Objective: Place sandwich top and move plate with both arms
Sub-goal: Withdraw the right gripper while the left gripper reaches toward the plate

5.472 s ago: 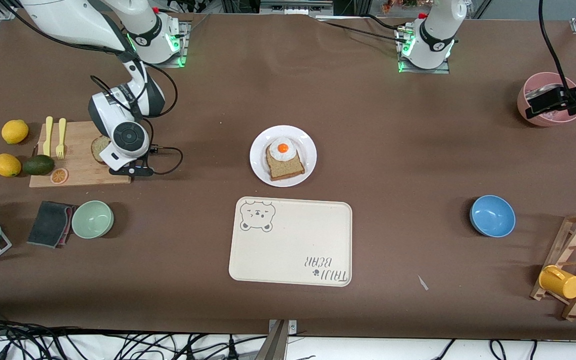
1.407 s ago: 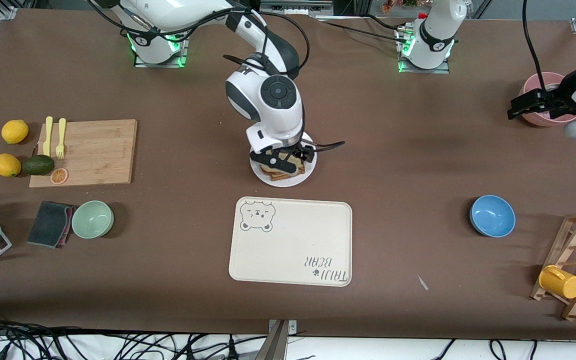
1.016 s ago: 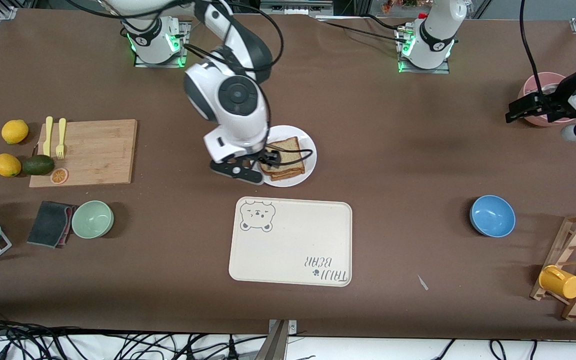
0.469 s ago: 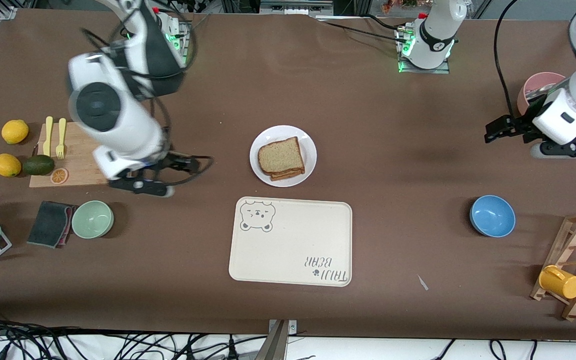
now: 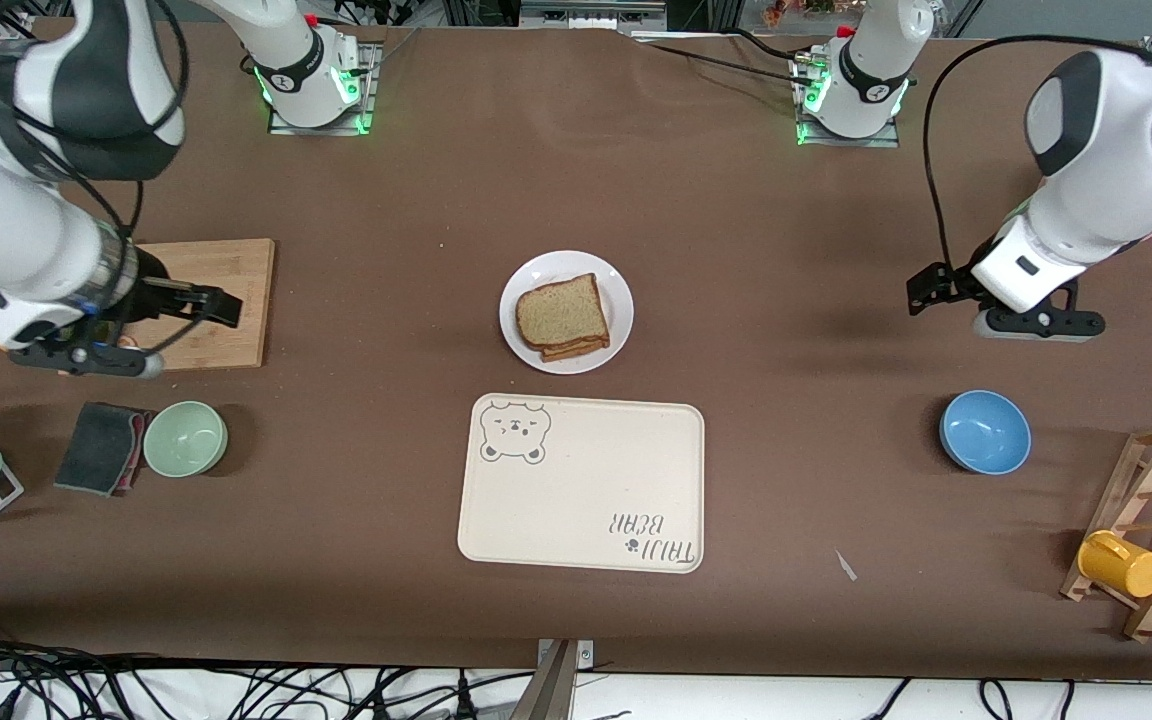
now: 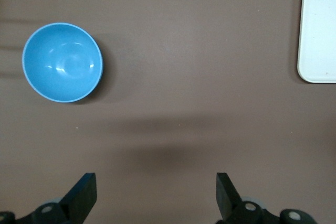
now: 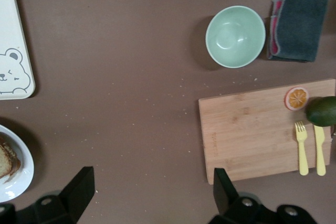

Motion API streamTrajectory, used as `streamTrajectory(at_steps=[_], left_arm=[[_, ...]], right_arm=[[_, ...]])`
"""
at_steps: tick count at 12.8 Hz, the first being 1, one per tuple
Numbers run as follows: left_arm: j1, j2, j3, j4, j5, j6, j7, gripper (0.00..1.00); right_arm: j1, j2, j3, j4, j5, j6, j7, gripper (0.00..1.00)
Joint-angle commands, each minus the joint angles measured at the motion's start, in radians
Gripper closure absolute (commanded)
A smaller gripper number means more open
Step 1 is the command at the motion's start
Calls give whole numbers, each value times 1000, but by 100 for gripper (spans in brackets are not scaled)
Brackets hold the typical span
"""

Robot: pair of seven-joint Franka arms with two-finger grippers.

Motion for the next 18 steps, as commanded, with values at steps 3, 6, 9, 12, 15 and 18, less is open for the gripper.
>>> streamTrajectory(at_steps=[3, 6, 9, 12, 15, 18], left_arm=[[-52, 69, 0, -85, -25, 196, 4, 0], [-78, 129, -12, -93, -106, 254, 1, 0], [-90, 164, -38, -94, -311, 254, 16, 0], [-90, 201, -102, -99, -542, 254, 41, 0], [-107, 224, -119, -103, -685, 255, 113, 0], [-127, 246, -150, -123, -885, 277, 286, 0]], right_arm=[[-92, -120, 46, -79, 18, -5, -13, 0], [-316, -214, 274, -153, 16, 0, 1, 0], [-393, -297, 322, -224, 18, 44, 1, 0], [-428, -282, 353, -224, 16, 36, -2, 0], [-433, -268, 373, -216, 2, 16, 22, 0], [-427, -262, 373, -218, -10, 21, 47, 0]])
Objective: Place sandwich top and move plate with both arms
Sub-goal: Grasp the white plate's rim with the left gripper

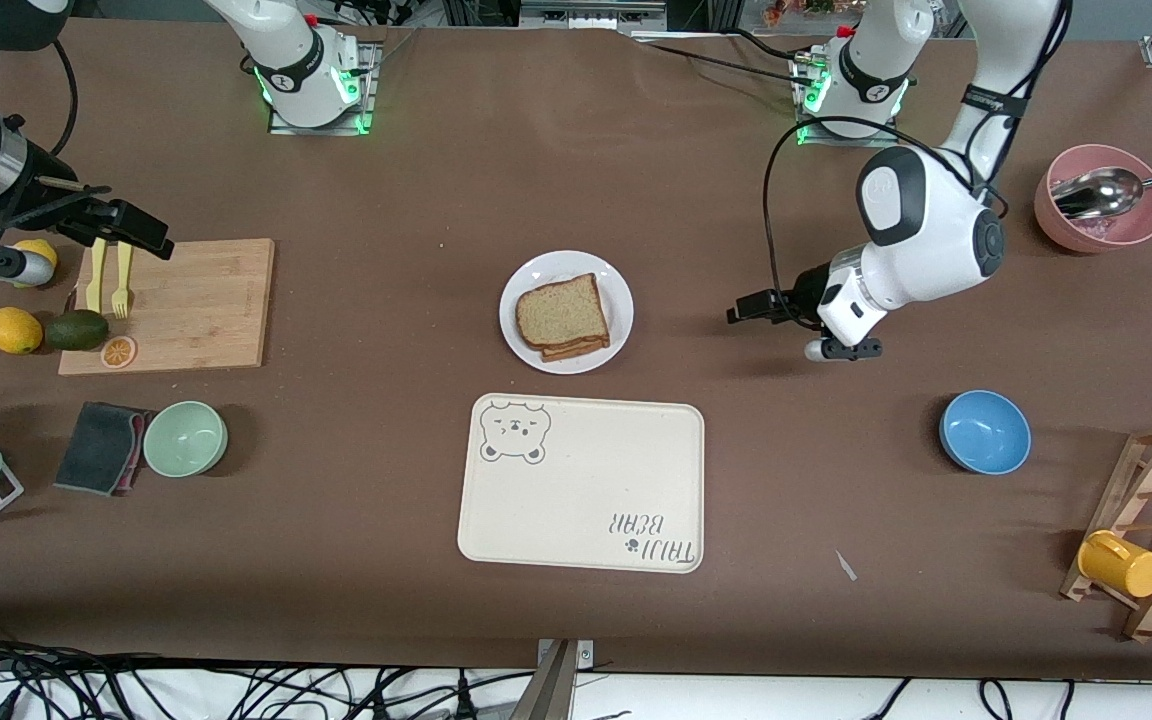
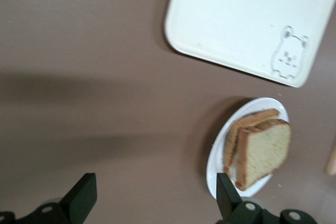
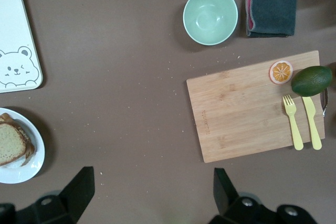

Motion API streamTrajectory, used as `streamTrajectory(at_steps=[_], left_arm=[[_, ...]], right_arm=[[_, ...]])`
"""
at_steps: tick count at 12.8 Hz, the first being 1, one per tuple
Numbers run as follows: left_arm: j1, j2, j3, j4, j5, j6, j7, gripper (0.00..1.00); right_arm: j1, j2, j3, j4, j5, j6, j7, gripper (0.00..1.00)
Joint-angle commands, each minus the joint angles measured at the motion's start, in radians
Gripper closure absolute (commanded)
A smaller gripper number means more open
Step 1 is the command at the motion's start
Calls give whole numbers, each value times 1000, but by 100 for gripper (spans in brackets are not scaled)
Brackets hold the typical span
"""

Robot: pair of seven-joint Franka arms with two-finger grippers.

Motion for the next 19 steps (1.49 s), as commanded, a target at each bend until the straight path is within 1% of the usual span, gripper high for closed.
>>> streamTrajectory(at_steps=[1, 3, 4, 6, 7, 8, 10, 12, 13, 15, 16, 18, 19], left_arm=[[-23, 29, -12, -12, -128, 28, 149, 0], [-50, 69, -12, -10, -234, 28, 237, 0], [-67, 92, -12, -10, -315, 28, 301, 0], [-110, 156, -12, -4, -534, 30, 457, 0], [-130, 188, -11, 3, -617, 30, 516, 0], [-151, 213, -11, 9, -667, 30, 537, 0], [-171, 240, -11, 40, -711, 45, 538, 0], [-208, 273, -11, 54, -783, 76, 539, 0], [-226, 297, -11, 81, -809, 77, 557, 0], [-236, 329, -11, 89, -830, 77, 585, 1], [-250, 339, -11, 110, -831, 77, 585, 1], [-254, 342, -11, 112, -848, 77, 593, 2], [-254, 345, -11, 112, -850, 77, 599, 4]], right_arm=[[-13, -3, 18, -5, -38, 10, 33, 0], [-13, -4, 23, -9, -55, 57, 33, 0], [-13, -3, 26, -9, -53, 61, 33, 0], [-13, -3, 25, -5, -52, 59, 24, 0], [-13, -1, 21, -5, -44, 51, 17, 0], [-13, 0, 21, -8, -44, 53, 19, 0], [-11, 8, 25, -5, -44, 65, 27, 0], [-8, 5, 52, 20, -55, 80, 26, 0], [-8, 4, 52, 24, -49, 71, 31, 0], [-8, 5, 51, 24, -44, 74, 33, 0], [-8, 5, 51, 23, -44, 77, 33, 0], [-10, 10, 51, 21, -43, 99, 34, 0], [-11, 19, 49, 20, -43, 113, 33, 0]])
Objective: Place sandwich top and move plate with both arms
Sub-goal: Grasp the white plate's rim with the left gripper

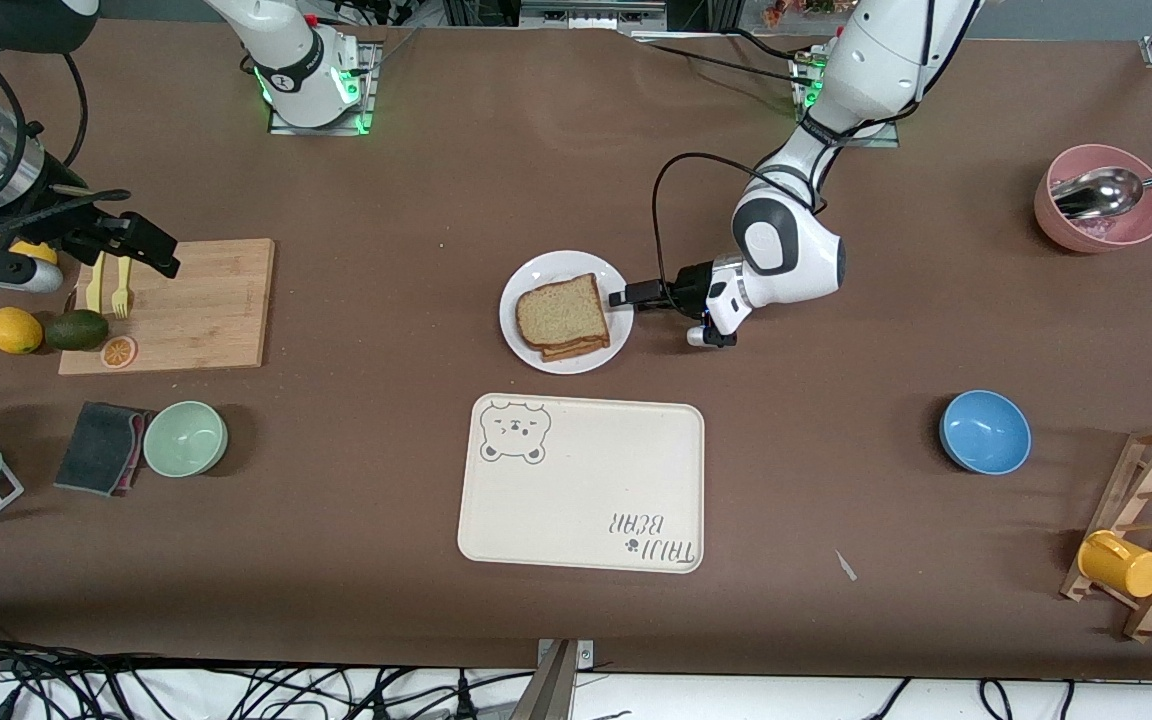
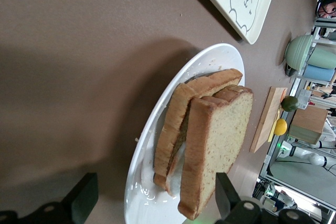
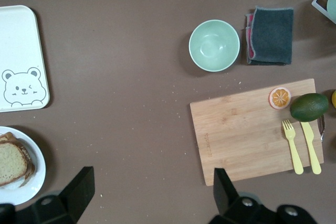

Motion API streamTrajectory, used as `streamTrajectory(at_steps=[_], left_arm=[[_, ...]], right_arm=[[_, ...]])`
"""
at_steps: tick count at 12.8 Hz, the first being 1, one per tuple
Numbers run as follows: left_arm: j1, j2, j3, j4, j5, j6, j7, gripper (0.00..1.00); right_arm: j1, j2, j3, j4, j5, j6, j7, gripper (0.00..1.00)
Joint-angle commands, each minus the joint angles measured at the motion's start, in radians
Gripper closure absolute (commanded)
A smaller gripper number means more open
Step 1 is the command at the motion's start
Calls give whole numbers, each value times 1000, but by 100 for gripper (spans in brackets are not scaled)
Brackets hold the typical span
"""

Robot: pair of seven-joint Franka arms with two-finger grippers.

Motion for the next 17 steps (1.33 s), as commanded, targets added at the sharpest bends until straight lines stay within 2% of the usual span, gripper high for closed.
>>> streamTrajectory(at_steps=[1, 3, 5, 7, 10, 11, 12, 13, 17], left_arm=[[-13, 15, 4, 22, -49, 14, 48, 11], [-13, 23, 4, 22, -49, 15, 52, 21], [-14, 37, 4, 22, -68, 15, 109, 36], [-26, 54, 6, 22, -138, 15, 194, 44], [-27, 60, 6, 22, -163, 15, 229, 47], [-27, 60, 6, 22, -163, 15, 230, 56], [-27, 60, 6, 22, -164, 15, 230, 57], [-27, 60, 6, 22, -163, 15, 230, 64], [-27, 60, 6, 22, -163, 14, 230, 67]], right_arm=[[-15, 16, 2, 7, -3, 22, 14, 0], [-16, 18, 2, 6, -3, 16, 14, 0], [-16, 21, 2, 6, -5, 20, 14, 0], [-16, 21, 2, 6, -5, 22, 14, 0], [-18, 21, -18, 10, -3, 33, 2, 0], [-18, 21, -19, 9, -3, 55, -1, 0], [-18, 26, -19, 9, -3, 57, -1, 0], [-16, 26, -19, 7, -3, 54, 0, 0], [-16, 24, -18, 7, -2, 51, -1, 0]])
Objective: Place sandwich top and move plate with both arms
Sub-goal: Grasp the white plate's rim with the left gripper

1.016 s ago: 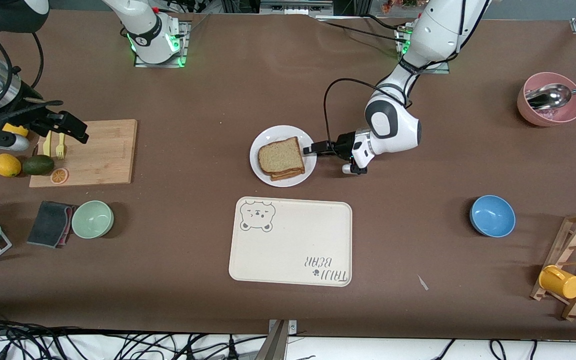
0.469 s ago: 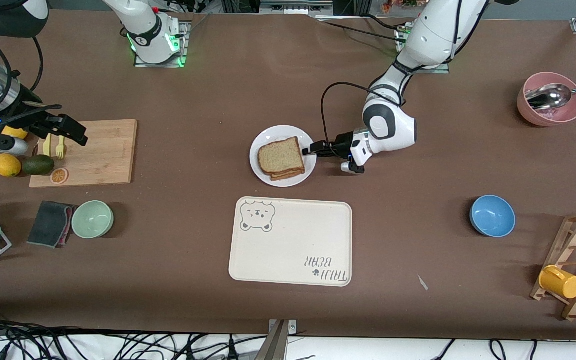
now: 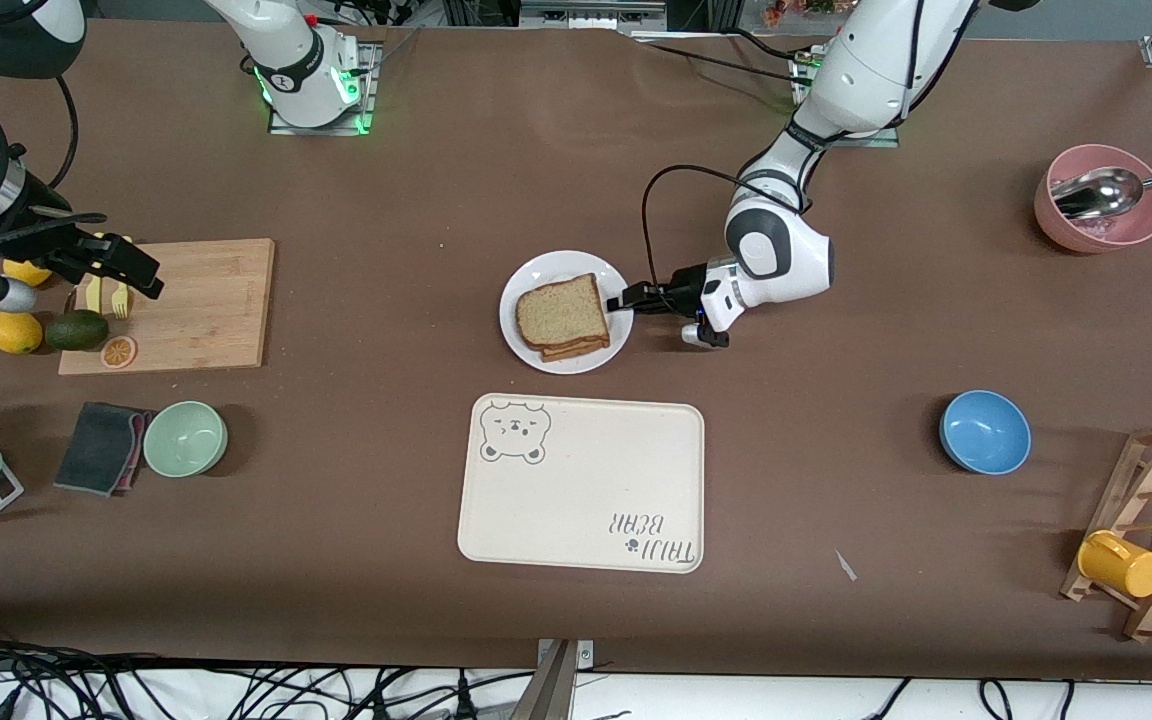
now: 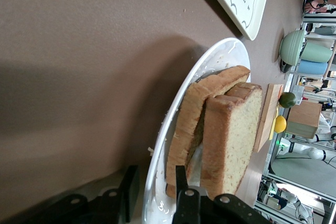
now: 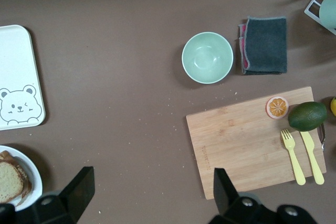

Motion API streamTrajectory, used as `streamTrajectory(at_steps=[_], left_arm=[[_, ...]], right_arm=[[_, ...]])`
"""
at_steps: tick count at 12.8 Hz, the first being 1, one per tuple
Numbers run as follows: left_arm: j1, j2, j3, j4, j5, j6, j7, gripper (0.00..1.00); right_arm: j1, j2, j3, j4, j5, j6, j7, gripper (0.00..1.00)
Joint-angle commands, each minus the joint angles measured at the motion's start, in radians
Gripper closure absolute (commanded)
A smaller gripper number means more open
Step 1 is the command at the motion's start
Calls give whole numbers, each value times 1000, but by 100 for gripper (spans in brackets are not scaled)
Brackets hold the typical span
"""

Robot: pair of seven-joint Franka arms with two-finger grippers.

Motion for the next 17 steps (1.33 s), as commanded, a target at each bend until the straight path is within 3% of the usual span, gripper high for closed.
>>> streamTrajectory(at_steps=[1, 12, 15, 17], left_arm=[[-15, 8, 5, 16, -43, 14, 38, 69], [-13, 8, 5, 14, -44, 14, 42, 85], [-13, 8, 7, 14, -44, 14, 42, 97], [-13, 8, 10, 14, -44, 12, 44, 100]], right_arm=[[-6, -1, 6, 7, -2, -4, -2, 0], [6, 19, 12, 41, -6, -13, -8, 0], [3, 21, 5, 50, 0, -16, -6, 0], [2, 19, -7, 56, 2, -24, -11, 0]])
